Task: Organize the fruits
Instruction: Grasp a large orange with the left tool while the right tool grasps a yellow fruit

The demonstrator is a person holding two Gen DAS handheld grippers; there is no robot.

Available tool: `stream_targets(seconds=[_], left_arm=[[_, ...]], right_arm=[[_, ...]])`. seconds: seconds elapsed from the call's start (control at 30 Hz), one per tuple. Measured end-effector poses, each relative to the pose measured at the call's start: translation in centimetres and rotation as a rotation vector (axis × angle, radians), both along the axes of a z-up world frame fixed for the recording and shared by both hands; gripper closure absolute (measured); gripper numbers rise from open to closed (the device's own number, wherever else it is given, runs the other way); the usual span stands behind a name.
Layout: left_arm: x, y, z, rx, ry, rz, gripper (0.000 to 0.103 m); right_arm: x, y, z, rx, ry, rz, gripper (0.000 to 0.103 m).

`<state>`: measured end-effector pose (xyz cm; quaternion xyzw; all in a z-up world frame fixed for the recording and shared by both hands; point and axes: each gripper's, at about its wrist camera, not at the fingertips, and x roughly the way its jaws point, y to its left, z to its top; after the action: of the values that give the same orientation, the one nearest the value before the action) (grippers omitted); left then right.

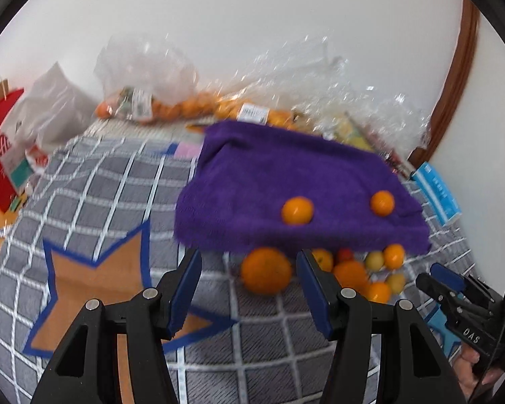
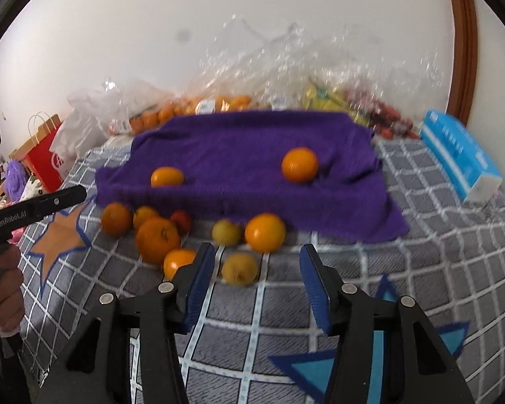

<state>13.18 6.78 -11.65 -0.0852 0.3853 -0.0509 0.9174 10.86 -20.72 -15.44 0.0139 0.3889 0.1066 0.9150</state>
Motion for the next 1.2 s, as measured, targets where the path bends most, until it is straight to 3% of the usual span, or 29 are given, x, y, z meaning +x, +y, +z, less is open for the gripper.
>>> stream_targets(seconds=[0.33, 0.43, 0.63, 0.83, 0.93, 1.03, 1.13, 1.2], left_arm=[[-1.0, 0.3, -1.6, -0.013, 0.049, -0.028, 0.047], [-0.9, 0.0, -2.0, -0.001, 0.053, -0.033, 0.047], [-0.2, -0.7, -2.6, -0.022, 0.077, -0.049, 0.047], [1.8, -2.3, -3.1, 0.054, 0.095, -0.041, 0.048], [2.7, -2.8, -3.8, 0.066, 0.107, -0.038, 0.062], [2.6, -3.2, -3.8, 0.078, 0.077, -0.053, 0.062], [2.1, -3.0, -4.3, 0.045, 0.043, -0.07, 0.062], [2.1, -2.3, -4.2, -0.027, 0.031, -0.083, 0.063]], right_arm=[[1.7, 1.3, -2.7, 0.008, 0.088, 0.03, 0.058], [1.7, 2.0, -3.0, -0.036, 0.083, 0.036, 0.074], [0.2, 1.6, -1.4, -0.033, 0.003, 0.046, 0.074], [-1.3, 0.0, -1.3, -0.021, -0.056, 0.033, 0.074], [-1.4, -1.3, -1.0, 0.063, -0.067, 0.029, 0.074], [-1.4, -1.8, -0.9, 0.089, -0.072, 0.02, 0.074], [-1.4, -1.6, -1.0, 0.101, -0.07, 0.043, 0.074], [-1.6, -1.3, -0.8, 0.086, -0.083, 0.051, 0.074]])
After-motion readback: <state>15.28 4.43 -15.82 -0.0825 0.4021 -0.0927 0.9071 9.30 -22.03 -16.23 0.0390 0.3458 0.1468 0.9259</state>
